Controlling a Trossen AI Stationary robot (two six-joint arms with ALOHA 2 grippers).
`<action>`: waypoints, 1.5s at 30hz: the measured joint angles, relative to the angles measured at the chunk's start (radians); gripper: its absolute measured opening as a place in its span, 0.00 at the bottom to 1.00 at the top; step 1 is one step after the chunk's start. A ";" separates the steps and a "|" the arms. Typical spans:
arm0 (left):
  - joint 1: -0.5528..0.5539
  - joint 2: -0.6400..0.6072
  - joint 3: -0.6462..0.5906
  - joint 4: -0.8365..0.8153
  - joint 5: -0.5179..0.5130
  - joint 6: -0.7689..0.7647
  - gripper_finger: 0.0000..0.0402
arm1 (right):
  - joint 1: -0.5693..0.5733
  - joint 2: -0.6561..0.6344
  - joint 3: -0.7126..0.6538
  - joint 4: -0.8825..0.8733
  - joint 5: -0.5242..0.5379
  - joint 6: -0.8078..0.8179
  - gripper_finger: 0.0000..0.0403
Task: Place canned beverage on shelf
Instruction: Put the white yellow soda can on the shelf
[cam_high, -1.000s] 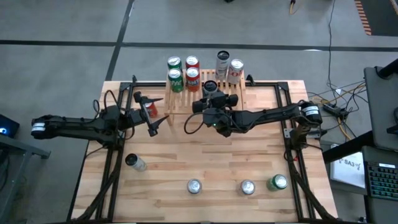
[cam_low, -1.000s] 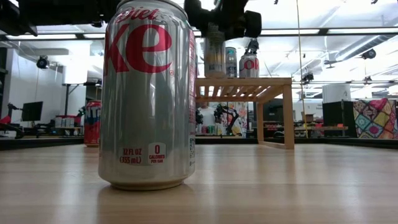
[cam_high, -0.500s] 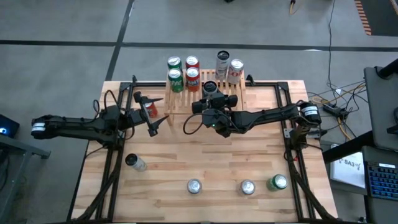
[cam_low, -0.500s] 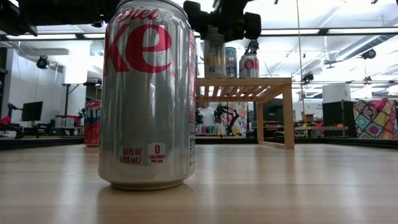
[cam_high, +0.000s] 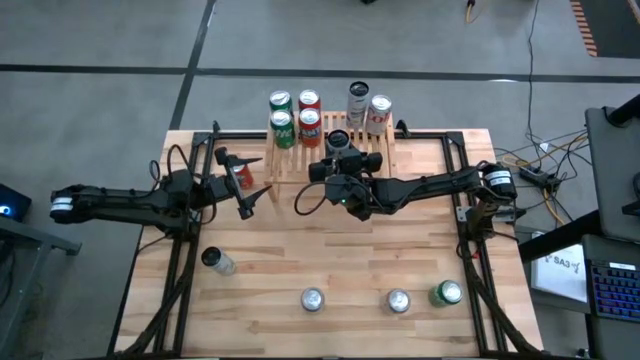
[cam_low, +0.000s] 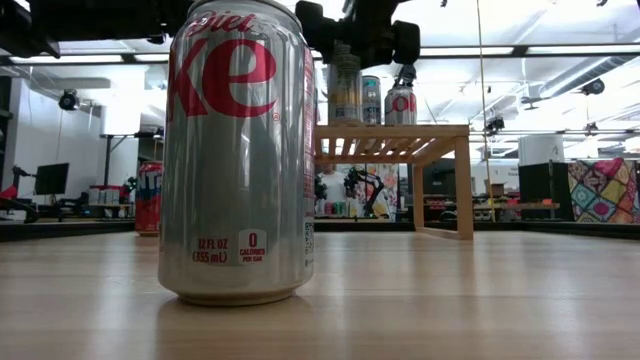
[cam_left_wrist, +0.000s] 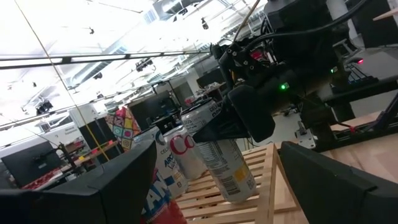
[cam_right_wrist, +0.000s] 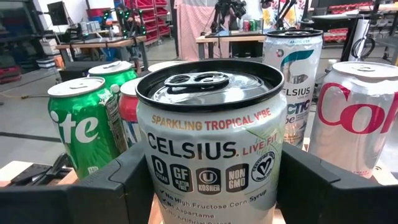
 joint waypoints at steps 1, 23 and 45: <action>0.000 0.000 0.000 0.000 0.000 0.000 0.81 | 0.000 0.000 -0.001 0.000 0.000 0.000 0.60; 0.000 0.000 0.000 0.000 -0.078 0.004 0.81 | -0.004 0.000 -0.008 -0.007 -0.001 0.014 0.67; 0.000 0.000 0.000 -0.001 -0.077 0.004 0.81 | -0.007 0.000 -0.020 -0.006 0.001 0.017 0.71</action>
